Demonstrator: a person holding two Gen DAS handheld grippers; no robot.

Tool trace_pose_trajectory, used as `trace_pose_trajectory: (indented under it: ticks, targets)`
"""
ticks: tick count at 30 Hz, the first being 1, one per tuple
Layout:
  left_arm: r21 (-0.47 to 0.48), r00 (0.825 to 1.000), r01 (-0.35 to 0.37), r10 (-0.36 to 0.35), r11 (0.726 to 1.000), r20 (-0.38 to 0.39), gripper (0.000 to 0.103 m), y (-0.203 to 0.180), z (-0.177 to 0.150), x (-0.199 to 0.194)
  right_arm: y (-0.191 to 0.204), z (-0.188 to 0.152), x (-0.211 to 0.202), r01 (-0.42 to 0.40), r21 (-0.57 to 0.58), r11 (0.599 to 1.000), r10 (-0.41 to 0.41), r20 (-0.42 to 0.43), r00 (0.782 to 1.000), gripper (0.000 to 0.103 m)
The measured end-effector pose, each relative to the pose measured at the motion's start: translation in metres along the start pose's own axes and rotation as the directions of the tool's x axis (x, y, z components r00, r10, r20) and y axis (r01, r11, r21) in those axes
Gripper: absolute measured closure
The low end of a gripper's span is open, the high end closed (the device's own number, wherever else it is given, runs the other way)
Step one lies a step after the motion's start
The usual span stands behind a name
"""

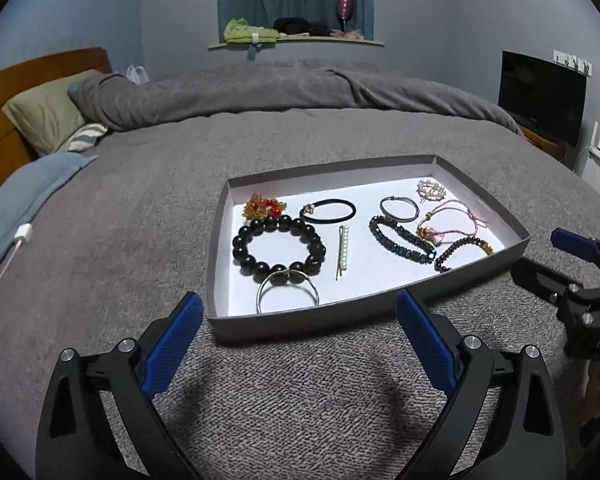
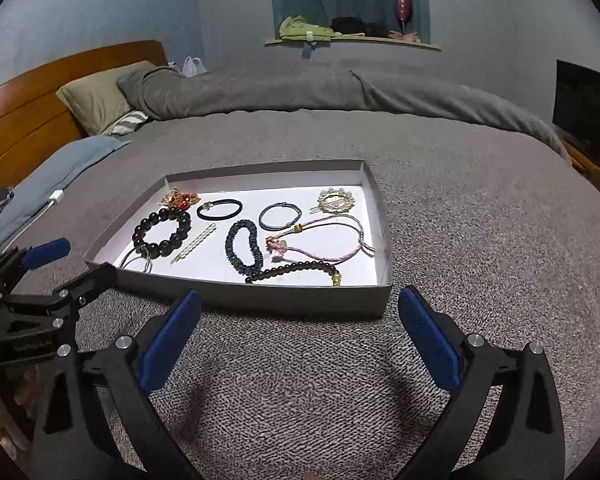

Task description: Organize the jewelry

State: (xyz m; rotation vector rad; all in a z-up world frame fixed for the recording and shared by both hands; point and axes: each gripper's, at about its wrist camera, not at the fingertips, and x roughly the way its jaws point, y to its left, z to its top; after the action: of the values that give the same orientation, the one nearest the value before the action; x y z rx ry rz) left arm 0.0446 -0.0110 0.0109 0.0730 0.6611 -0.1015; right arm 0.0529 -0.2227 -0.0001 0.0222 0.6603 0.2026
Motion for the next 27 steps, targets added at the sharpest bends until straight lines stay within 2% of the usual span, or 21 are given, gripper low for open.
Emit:
trace_pose_trajectory:
  ticks: [27]
  targets:
    - [0.007,1.000,-0.013,0.013,1.000,-0.003,0.007,-0.0004,-0.0021,-0.0006,0.0009,-0.0006,-0.0001,-0.012,0.004,1.000,0.012,-0.008,1.000,0.006]
